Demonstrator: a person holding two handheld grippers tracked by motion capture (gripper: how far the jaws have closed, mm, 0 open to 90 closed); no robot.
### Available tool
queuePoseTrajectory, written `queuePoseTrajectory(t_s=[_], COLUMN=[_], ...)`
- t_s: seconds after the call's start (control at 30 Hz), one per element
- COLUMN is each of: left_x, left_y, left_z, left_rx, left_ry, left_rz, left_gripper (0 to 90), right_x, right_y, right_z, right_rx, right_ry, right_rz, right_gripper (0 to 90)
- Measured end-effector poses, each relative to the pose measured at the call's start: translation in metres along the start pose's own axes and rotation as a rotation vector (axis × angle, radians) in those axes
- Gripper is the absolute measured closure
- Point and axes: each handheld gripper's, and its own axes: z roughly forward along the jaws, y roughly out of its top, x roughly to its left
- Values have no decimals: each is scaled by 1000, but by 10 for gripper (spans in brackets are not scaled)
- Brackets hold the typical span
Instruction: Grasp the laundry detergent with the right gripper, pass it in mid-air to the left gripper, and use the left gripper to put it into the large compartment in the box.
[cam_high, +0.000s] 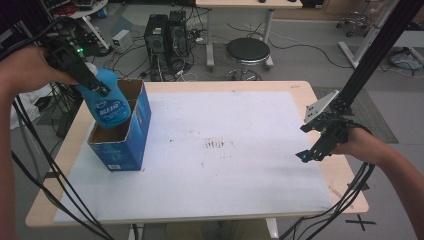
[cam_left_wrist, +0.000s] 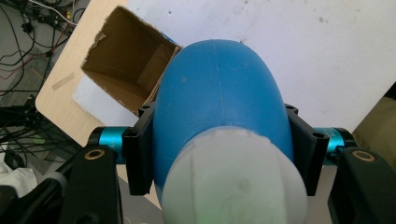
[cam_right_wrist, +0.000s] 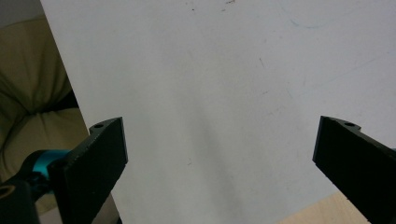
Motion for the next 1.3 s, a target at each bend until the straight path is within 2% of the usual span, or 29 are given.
queuePoseTrajectory(t_s=[0.17, 0.4, 0.53, 0.83, 0.97, 1.3], left_x=[3, 2, 1, -3, -2, -2], left_y=[-5, -14, -21, -30, -31, -32], left_z=[19, 57, 81, 123, 130, 146], left_rx=[14, 49, 52, 113, 119, 163], left_ry=[-2, -19, -33, -80, -70, -85], left_rz=[5, 33, 37, 51, 57, 66], left_gripper=[380, 380, 380, 380, 380, 380], right_x=[0, 1, 1, 2, 2, 3], right_y=[-2, -3, -3, -5, -4, -4], right_z=[1, 7, 9, 11, 14, 17], right_rx=[5, 16, 17, 23, 25, 29], right_ry=[-5, 2, 3, 7, 10, 16], right_rz=[5, 11, 7, 8, 6, 5], right_gripper=[21, 21, 21, 21, 21, 21])
